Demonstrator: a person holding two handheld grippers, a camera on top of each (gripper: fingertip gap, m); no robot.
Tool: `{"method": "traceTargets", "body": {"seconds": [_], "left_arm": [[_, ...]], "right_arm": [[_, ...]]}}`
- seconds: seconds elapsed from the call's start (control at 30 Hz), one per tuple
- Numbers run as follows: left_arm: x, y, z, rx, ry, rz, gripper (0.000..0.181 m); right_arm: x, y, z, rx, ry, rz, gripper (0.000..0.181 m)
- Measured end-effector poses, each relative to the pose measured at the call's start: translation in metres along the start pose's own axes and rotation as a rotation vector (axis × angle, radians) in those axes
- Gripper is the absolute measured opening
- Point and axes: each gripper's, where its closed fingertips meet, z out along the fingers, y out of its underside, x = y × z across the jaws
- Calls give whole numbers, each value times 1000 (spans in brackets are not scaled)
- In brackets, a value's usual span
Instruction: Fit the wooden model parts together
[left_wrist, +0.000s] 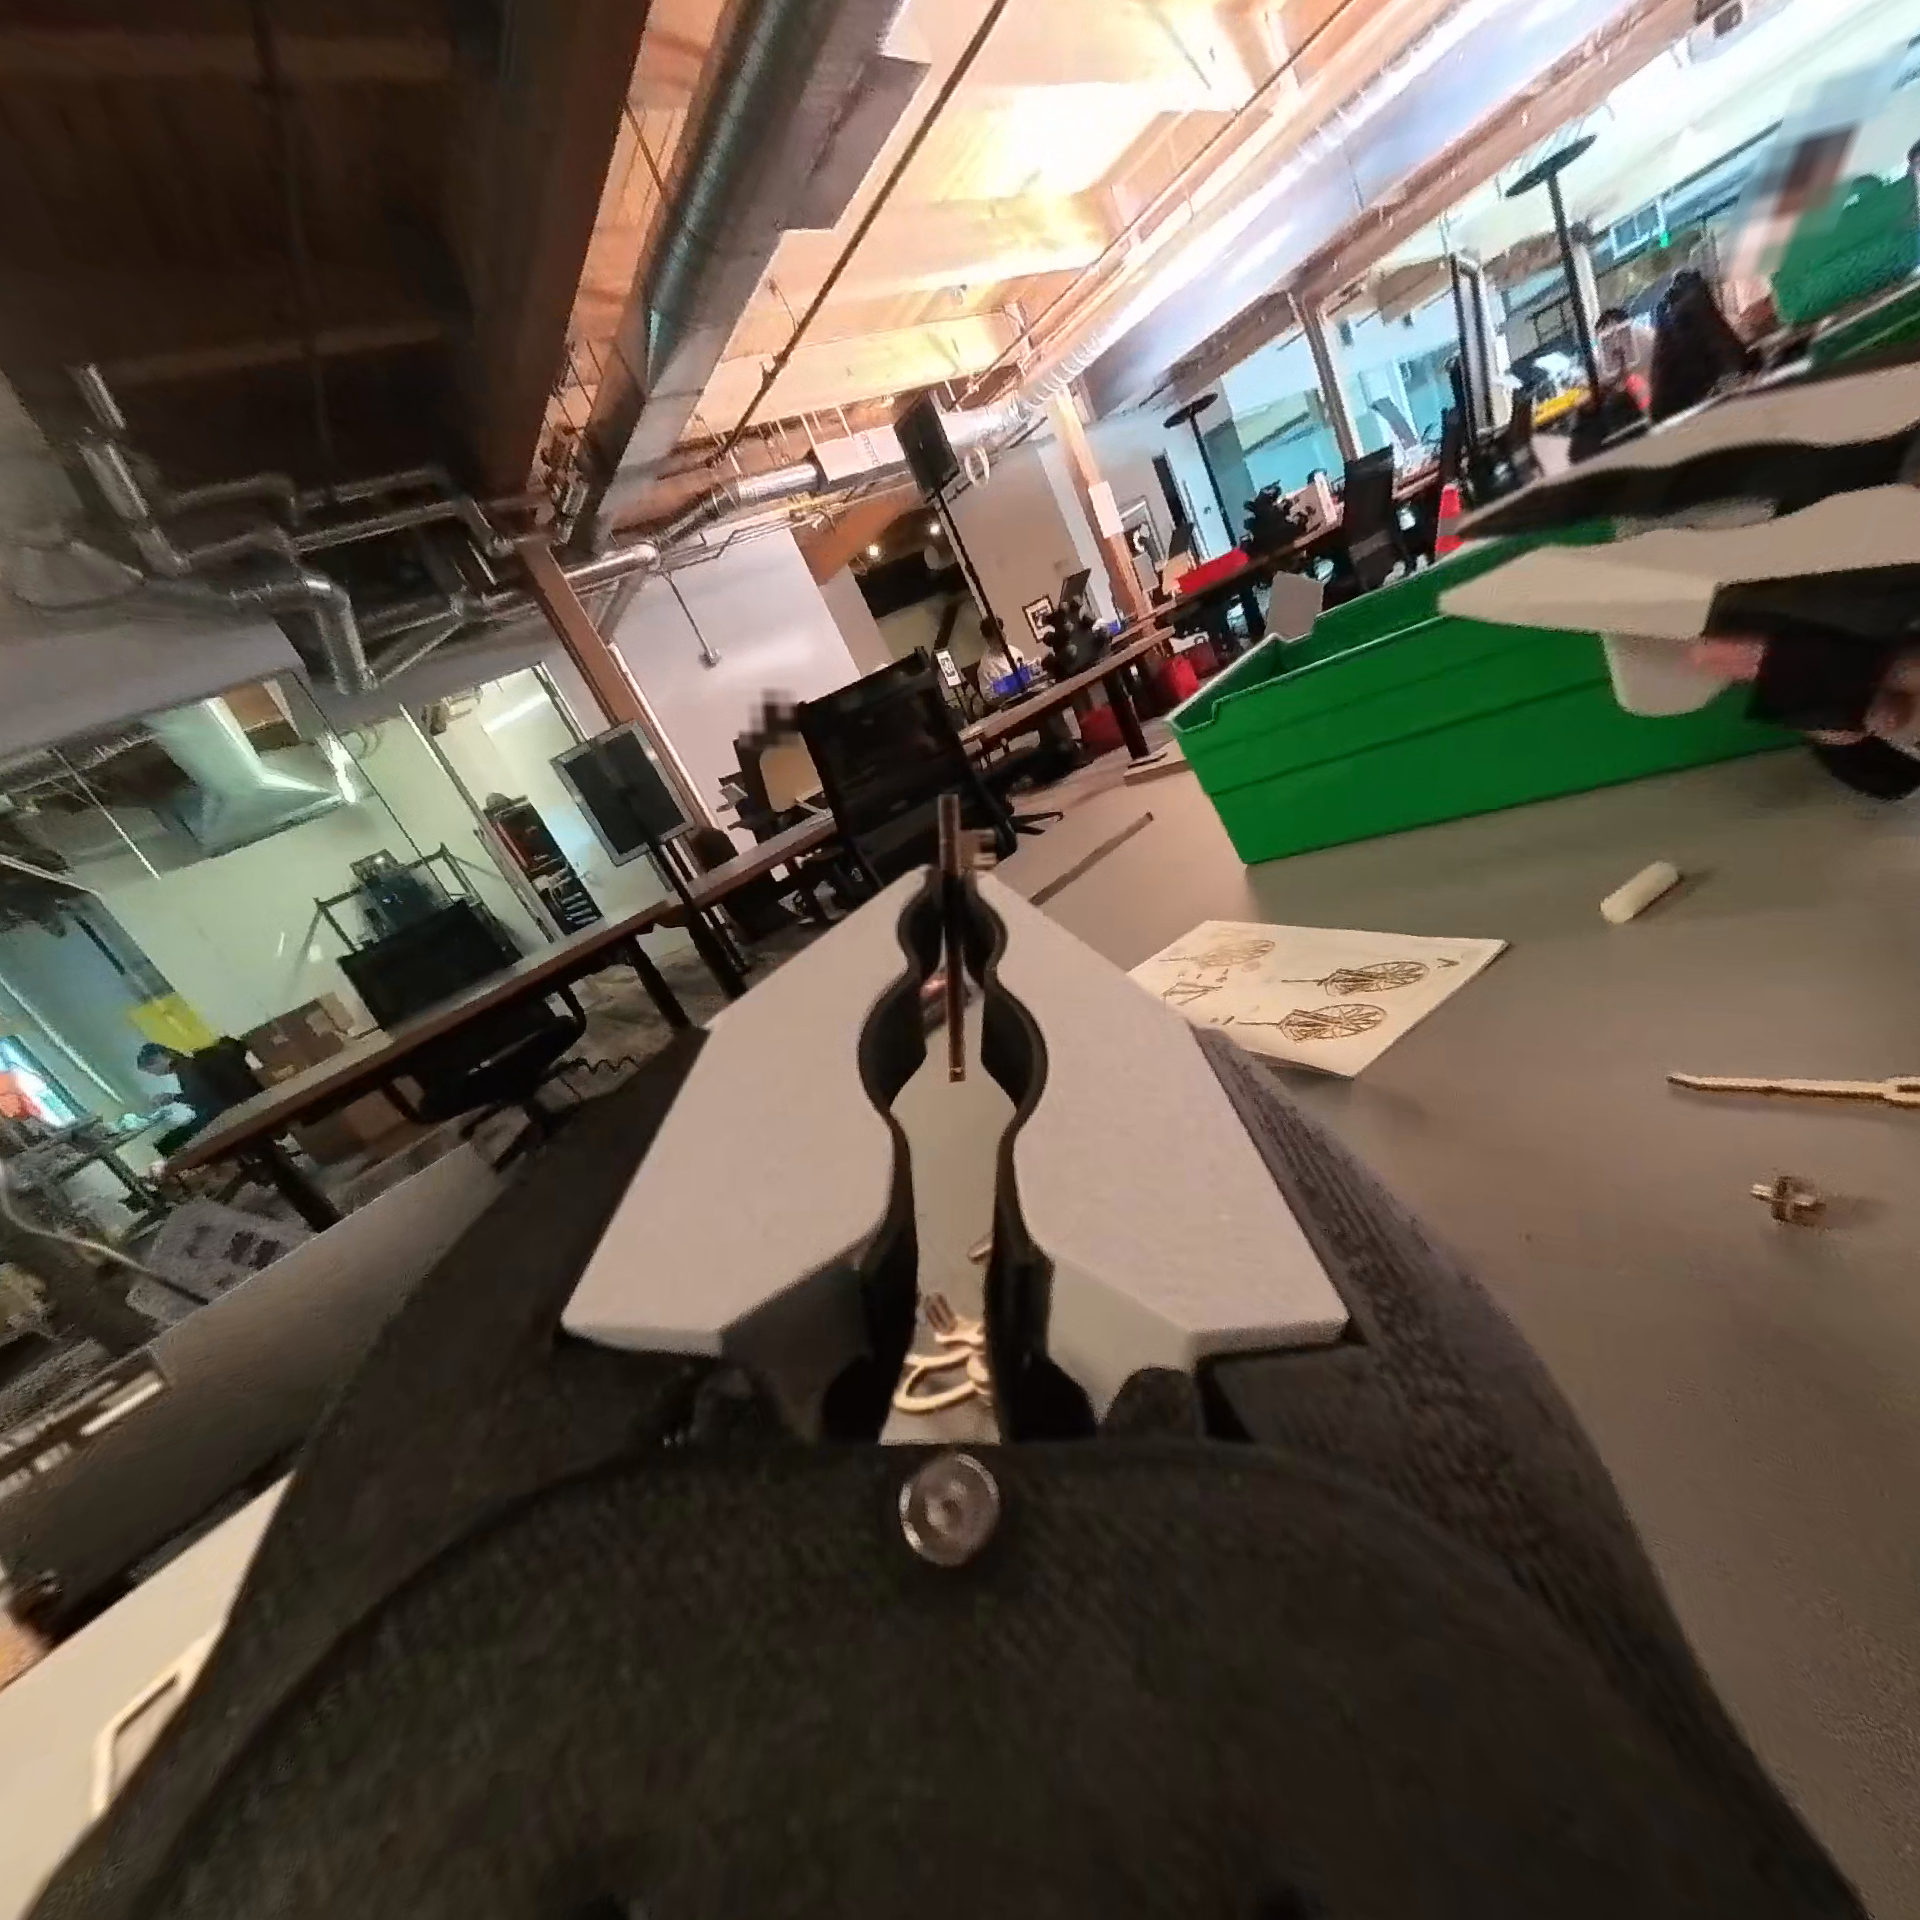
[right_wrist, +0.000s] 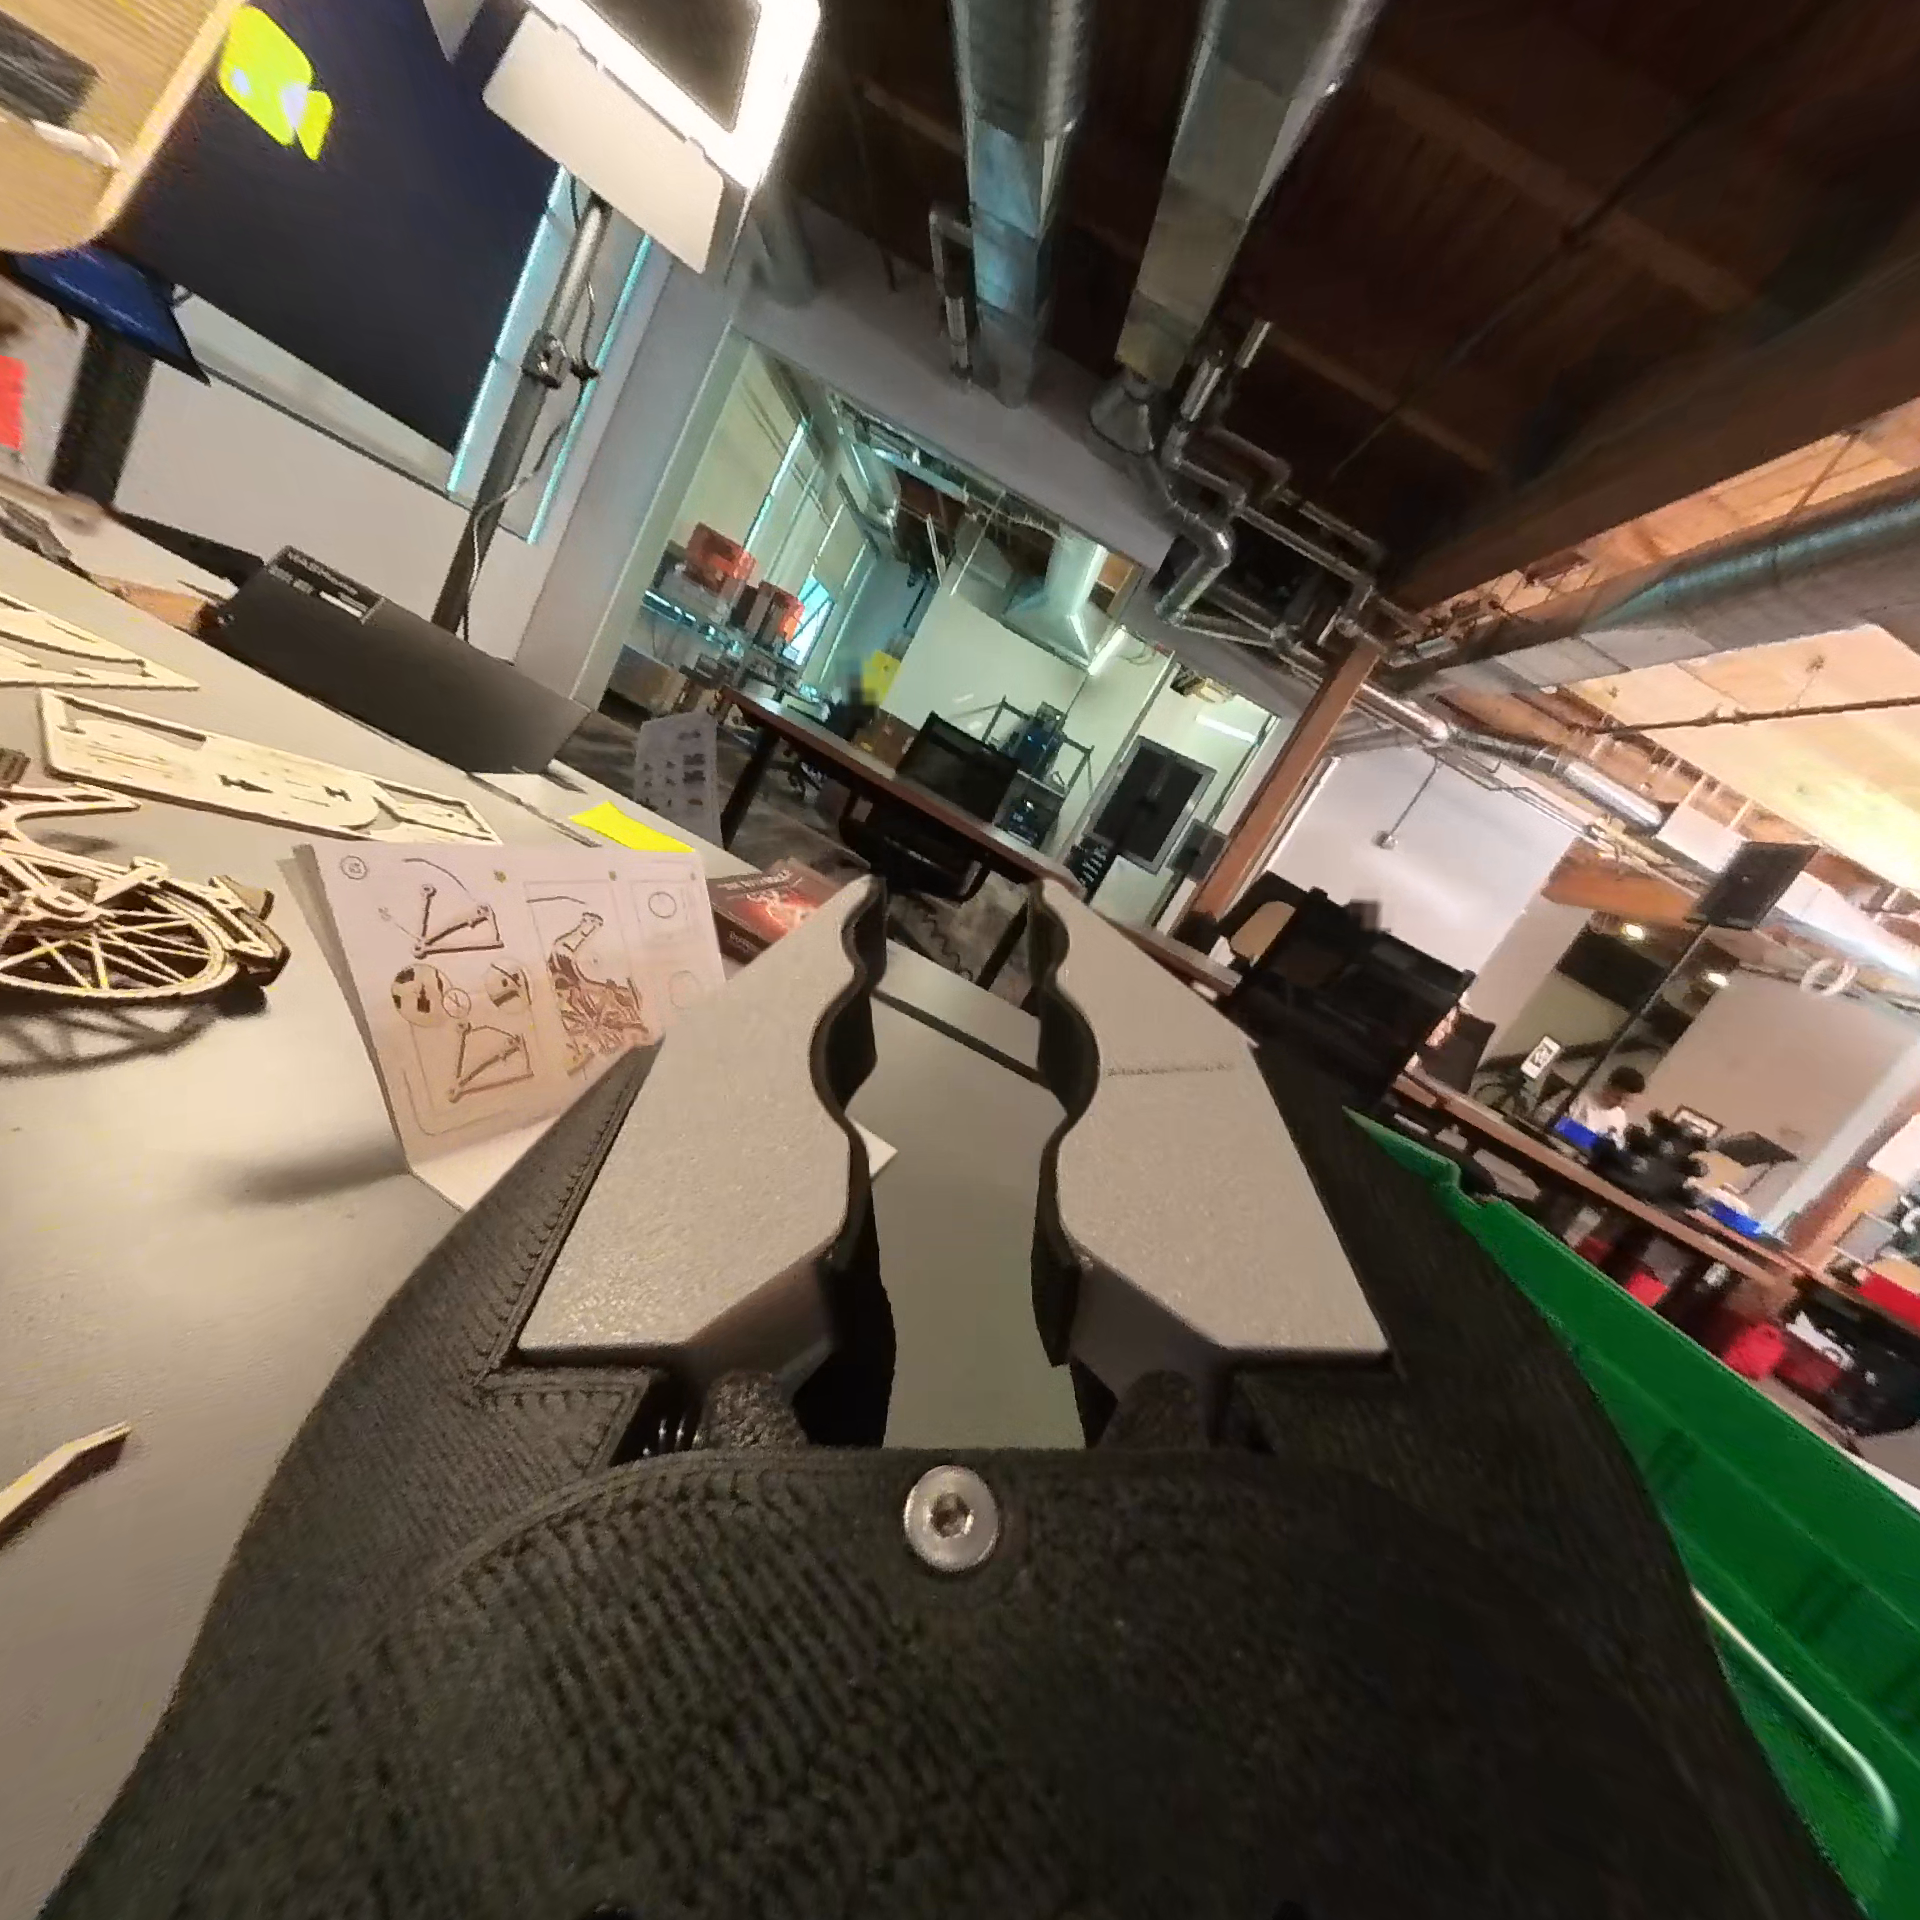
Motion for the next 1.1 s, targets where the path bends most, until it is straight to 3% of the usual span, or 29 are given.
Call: {"method": "traceTargets", "body": {"seconds": [0.2, 0.4, 0.57, 0.7, 0.83, 0.93, 1.0, 1.1], "left_arm": [[16, 4, -7, 13, 150, -99, 1], [2, 4, -10, 24, 103, -146, 1], [15, -3, -6, 23, 104, -102, 2], [52, -15, 5, 26, 112, 8, 1], [84, -26, 28, 24, 129, -10, 1], [119, -29, 51, 13, 200, -48, 1], [126, -29, 64, 5, 242, -159, 1], [138, -25, 75, -12, 289, -183, 1]], "right_arm": [[-8, 7, 3, -50, -33, -24, 21], [7, 8, 1, -44, 44, -21, 18], [6, 4, -1, -24, 29, 1, 18], [-28, -19, -10, 42, -158, 46, 15], [-73, -44, -32, 107, -466, 257, 9], [-56, -35, -32, 93, -452, 405, 12], [-50, -28, -30, 67, -474, 522, 13], [-49, -23, -27, 45, -486, 612, 8]]}}
